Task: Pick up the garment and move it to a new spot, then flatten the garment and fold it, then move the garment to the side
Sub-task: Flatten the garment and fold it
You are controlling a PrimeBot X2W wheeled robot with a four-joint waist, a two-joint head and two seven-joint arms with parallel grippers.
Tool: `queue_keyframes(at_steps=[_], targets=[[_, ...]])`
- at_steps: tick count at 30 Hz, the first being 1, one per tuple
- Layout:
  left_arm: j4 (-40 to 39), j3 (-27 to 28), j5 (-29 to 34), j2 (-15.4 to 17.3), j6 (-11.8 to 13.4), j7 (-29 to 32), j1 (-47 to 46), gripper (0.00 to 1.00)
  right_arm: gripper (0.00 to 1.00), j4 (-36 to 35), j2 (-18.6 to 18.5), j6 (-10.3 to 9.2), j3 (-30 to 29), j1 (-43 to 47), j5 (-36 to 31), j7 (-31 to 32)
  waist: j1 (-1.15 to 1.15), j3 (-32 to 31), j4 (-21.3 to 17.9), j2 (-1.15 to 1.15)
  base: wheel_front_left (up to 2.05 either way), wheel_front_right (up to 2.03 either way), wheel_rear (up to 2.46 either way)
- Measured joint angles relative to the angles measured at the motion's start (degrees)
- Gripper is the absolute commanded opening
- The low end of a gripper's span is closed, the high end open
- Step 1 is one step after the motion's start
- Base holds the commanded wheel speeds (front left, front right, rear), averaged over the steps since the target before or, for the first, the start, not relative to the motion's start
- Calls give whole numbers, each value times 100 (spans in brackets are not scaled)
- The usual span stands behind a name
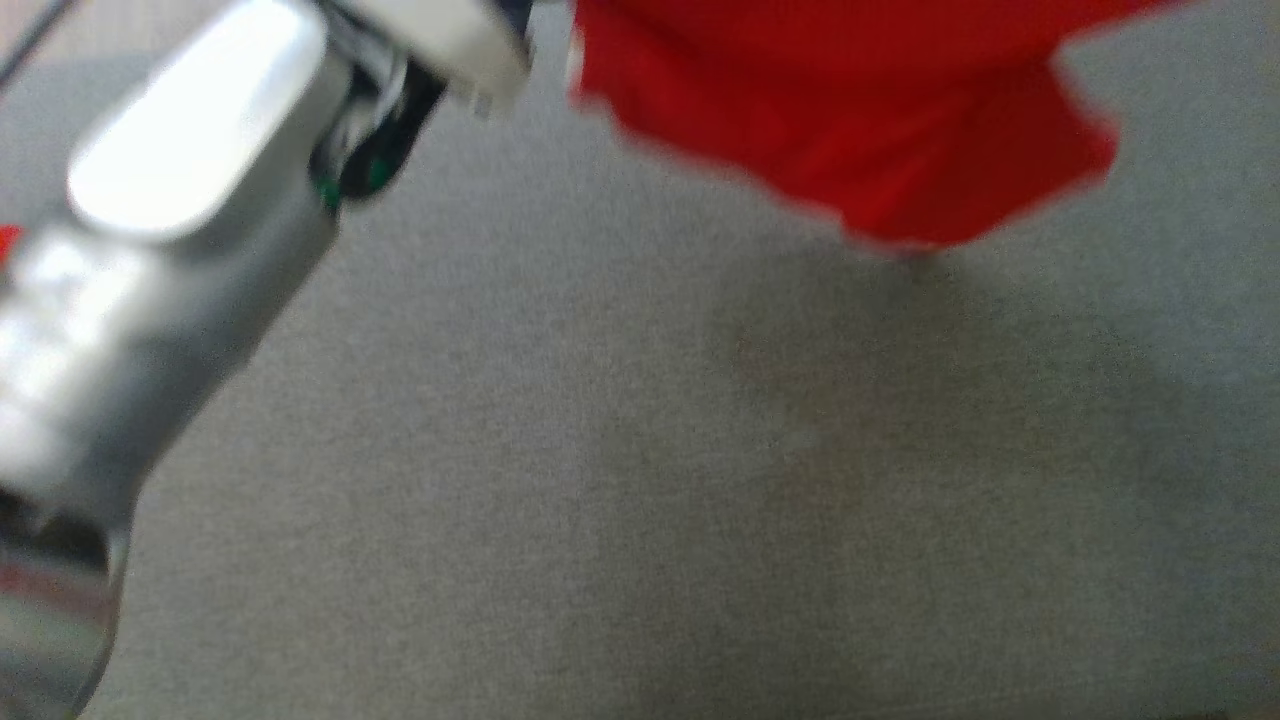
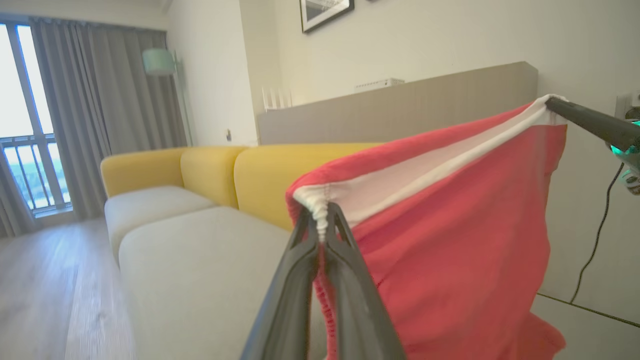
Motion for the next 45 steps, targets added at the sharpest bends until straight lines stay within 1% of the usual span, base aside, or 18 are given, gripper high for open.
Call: queue_keyframes(at_steps=[2, 4, 6, 9, 12, 15, 18, 22, 25, 26, 29, 31, 33, 35, 37, 40, 42, 45], targets=[[439, 49, 236, -288, -86, -335, -514, 0, 0, 159, -33, 0, 34, -541, -133, -82, 0, 242, -15, 0, 0, 0, 0], [817, 229, 355, -550, -141, -614, -964, 0, 0, 276, -37, 0, 101, -1047, -207, -175, 0, 488, -35, 0, 0, 0, 0], [1148, 348, 524, -713, -169, -748, -1289, 0, 0, 318, -59, 0, 208, -1449, -256, -241, 1, 716, -54, 0, 0, 0, 0], [1468, 476, 605, -896, -243, -817, -1337, 0, 0, 359, -78, 0, 385, -1659, -222, -334, 1, 1003, -77, 0, 0, 0, 0], [1471, 627, 746, -939, -305, -817, -983, 0, 0, 355, -81, 0, 550, -1497, -85, -393, 1, 1201, -81, 0, 0, 0, 0], [1290, 738, 948, -918, -344, -816, -296, 0, 0, 339, -113, 0, 647, -973, -35, -441, 1, 1241, -37, 0, 0, 0, 0], [767, 737, 989, -826, -345, -816, 551, 0, 0, 234, -136, 0, 587, -230, 42, -457, -2, 1149, 20, 0, 0, 0, 0], [-33, 749, 993, -642, -386, -815, 1675, 0, 0, -147, -113, 0, 3, 936, 64, -459, -2, 921, 79, 0, 0, 0, 0], [-550, 735, 1089, -497, -386, -815, 2709, 0, 0, -559, 75, 0, -475, 2023, -23, -483, -3, 662, 93, 0, 0, 0, 0], [-766, 709, 1224, -447, -386, -812, 3422, 0, 0, -765, 231, 0, -650, 2825, -116, -483, -3, 475, 98, 0, 0, 0, 0], [-954, 768, 1379, -392, -385, -811, 4403, 0, 0, -1006, 458, 0, -742, 3966, -149, -482, -4, 172, 91, 0, 0, 0, 0], [-1067, 872, 1386, -387, -366, -810, 4990, 0, 0, -1171, 608, 0, -845, 4545, -119, -482, -4, -36, 71, 0, 0, 0, 0], [-1193, 967, 1484, -377, -328, -811, 5486, 0, 0, -1360, 702, 0, -985, 4964, -35, -482, -4, -233, 46, 0, 0, 0, 0], [-1313, 983, 1585, -339, -299, -810, 5888, 0, 0, -1571, 706, 0, -1065, 5326, -20, -480, -4, -415, 19, 0, 0, 0, 0], [-1451, 1103, 1547, -325, -275, -810, 6252, 0, 0, -1783, 708, 0, -1222, 5683, -27, -422, -4, -572, -3, 0, 0, 0, 0], [-1693, 1357, 1357, -342, -275, -810, 6552, 0, 0, -2023, 737, 0, -1478, 6032, -38, -275, -4, -705, 1, 0, 0, 0, 0], [-1836, 1540, 1059, -456, -286, -810, 6551, 0, 0, -2129, 813, 0, -1578, 6040, -27, -200, -4, -706, 39, 0, 0, 0, 0], [-1963, 1606, 600, -647, -336, -810, 6439, 0, 0, -2116, 831, 0, -1597, 5890, -30, -83, -1, -619, 109, 0, 0, 0, 0]])
